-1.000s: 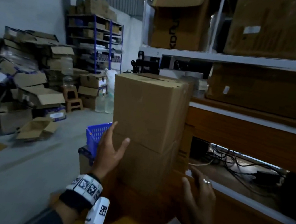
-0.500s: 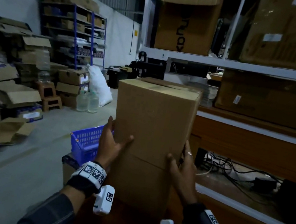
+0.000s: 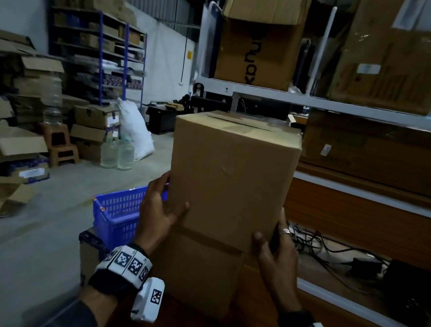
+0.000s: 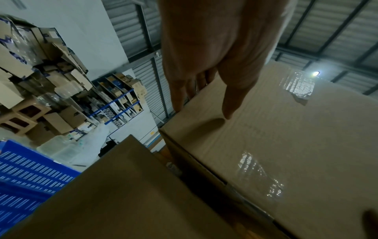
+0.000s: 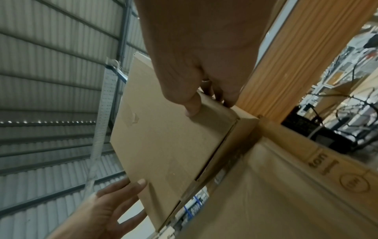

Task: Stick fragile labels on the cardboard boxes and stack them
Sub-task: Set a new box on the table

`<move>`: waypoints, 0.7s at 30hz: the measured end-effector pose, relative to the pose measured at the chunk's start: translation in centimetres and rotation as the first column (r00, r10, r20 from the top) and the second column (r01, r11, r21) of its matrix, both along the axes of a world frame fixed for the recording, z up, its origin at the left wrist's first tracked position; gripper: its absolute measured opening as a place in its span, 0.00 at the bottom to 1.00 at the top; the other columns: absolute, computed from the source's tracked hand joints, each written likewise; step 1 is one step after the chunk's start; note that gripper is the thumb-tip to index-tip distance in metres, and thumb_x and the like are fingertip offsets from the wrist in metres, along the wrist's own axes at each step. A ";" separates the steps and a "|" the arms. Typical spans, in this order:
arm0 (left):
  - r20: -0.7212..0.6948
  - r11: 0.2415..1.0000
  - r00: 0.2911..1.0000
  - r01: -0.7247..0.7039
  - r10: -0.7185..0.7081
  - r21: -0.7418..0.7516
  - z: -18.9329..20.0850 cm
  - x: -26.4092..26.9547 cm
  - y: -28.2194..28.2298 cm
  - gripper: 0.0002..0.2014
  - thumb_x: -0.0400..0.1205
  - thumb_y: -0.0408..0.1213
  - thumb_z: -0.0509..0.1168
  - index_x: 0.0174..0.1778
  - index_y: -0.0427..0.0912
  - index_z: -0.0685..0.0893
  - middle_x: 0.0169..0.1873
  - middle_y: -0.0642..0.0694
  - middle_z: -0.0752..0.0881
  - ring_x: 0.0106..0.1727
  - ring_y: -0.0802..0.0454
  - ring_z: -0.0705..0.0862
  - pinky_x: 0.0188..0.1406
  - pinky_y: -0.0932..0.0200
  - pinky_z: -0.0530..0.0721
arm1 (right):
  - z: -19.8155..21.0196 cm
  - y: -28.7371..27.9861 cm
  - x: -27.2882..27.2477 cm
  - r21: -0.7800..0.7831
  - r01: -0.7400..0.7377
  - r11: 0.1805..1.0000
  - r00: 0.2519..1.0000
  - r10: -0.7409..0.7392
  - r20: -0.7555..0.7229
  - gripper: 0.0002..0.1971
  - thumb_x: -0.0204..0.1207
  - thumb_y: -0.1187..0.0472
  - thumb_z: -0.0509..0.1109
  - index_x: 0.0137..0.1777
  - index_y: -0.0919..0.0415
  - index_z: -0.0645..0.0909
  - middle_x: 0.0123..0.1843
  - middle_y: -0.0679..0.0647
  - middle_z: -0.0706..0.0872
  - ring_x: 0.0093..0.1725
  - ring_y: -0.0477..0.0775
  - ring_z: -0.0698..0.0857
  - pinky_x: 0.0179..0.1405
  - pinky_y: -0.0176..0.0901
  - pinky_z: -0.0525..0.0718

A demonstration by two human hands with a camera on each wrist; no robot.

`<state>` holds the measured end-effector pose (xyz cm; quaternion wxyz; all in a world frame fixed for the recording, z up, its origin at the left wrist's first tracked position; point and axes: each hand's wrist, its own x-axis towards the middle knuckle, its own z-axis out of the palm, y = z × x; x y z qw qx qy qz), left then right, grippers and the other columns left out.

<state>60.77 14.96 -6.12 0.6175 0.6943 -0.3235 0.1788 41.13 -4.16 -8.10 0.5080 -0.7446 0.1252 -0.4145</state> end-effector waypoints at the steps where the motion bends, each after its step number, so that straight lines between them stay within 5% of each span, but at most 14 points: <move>1: 0.007 1.000 1.000 0.014 -0.014 -0.015 0.5 -1.1 0.1 0.38 0.77 0.38 0.80 0.82 0.45 0.71 0.74 0.47 0.77 0.72 0.54 0.78 0.63 0.72 0.80 | 0.3 -0.1 -1.1 -0.003 0.002 1.000 1.000 -0.002 -0.003 0.36 0.87 0.63 0.67 0.91 0.51 0.56 0.74 0.45 0.79 0.63 0.27 0.82 0.50 0.23 0.85; 4: 0.035 0.994 0.996 0.085 -0.083 -0.070 1.8 -5.3 -0.3 0.35 0.78 0.37 0.79 0.81 0.43 0.73 0.73 0.48 0.78 0.70 0.56 0.80 0.58 0.78 0.79 | 0.9 -0.2 -5.3 -0.003 0.026 1.000 1.000 -0.026 0.010 0.35 0.86 0.61 0.68 0.90 0.52 0.58 0.70 0.41 0.80 0.67 0.37 0.83 0.49 0.24 0.85; 6: -0.004 0.984 0.990 0.140 -0.141 -0.106 2.5 -8.7 -1.2 0.32 0.79 0.36 0.78 0.79 0.45 0.74 0.71 0.50 0.80 0.69 0.59 0.81 0.57 0.72 0.82 | 1.0 -0.5 -9.0 -0.033 0.075 0.997 0.997 -0.074 0.031 0.37 0.86 0.61 0.68 0.91 0.47 0.55 0.71 0.35 0.79 0.68 0.33 0.82 0.55 0.27 0.87; 10: -0.045 0.948 0.962 0.258 -0.271 -0.186 1.6 -15.2 -4.6 0.25 0.82 0.30 0.73 0.69 0.59 0.77 0.63 0.57 0.84 0.62 0.69 0.83 0.52 0.78 0.80 | 0.2 -1.9 -17.1 -0.092 0.246 0.965 0.969 -0.245 0.027 0.40 0.83 0.59 0.72 0.90 0.40 0.56 0.76 0.37 0.79 0.70 0.34 0.81 0.66 0.43 0.86; 12: -0.099 0.941 0.946 0.288 -0.308 -0.178 0.4 -18.3 -6.2 0.23 0.83 0.30 0.72 0.69 0.57 0.77 0.62 0.57 0.85 0.61 0.66 0.84 0.50 0.78 0.81 | -0.8 -2.6 -21.2 -0.080 0.306 0.949 0.952 -0.307 0.003 0.41 0.83 0.61 0.74 0.89 0.38 0.58 0.77 0.37 0.79 0.71 0.37 0.81 0.69 0.47 0.85; 15: -0.178 0.912 0.897 0.381 -0.405 -0.155 -2.3 -22.9 -8.0 0.21 0.84 0.32 0.70 0.71 0.53 0.78 0.62 0.56 0.86 0.61 0.64 0.85 0.52 0.70 0.86 | -2.3 -3.3 -27.5 -0.062 0.380 0.923 0.923 -0.383 -0.044 0.42 0.81 0.66 0.76 0.88 0.38 0.61 0.71 0.28 0.77 0.67 0.30 0.80 0.69 0.43 0.84; 19: -0.254 0.855 0.816 0.493 -0.519 -0.161 -6.4 -28.5 -9.4 0.21 0.85 0.33 0.69 0.71 0.57 0.78 0.62 0.52 0.87 0.62 0.58 0.87 0.54 0.57 0.89 | -5.5 -3.5 -34.9 -0.053 0.468 0.882 0.877 -0.471 -0.093 0.43 0.78 0.67 0.79 0.84 0.35 0.63 0.68 0.23 0.75 0.66 0.29 0.79 0.64 0.23 0.79; 21: -0.294 0.854 0.802 0.497 -0.520 -0.155 -8.7 -30.4 -10.3 0.20 0.84 0.30 0.70 0.68 0.56 0.79 0.63 0.48 0.86 0.63 0.54 0.87 0.60 0.49 0.88 | -8.0 -3.5 -37.8 -0.052 0.517 0.854 0.845 -0.520 -0.129 0.44 0.76 0.65 0.81 0.83 0.31 0.64 0.68 0.23 0.76 0.67 0.29 0.79 0.67 0.32 0.81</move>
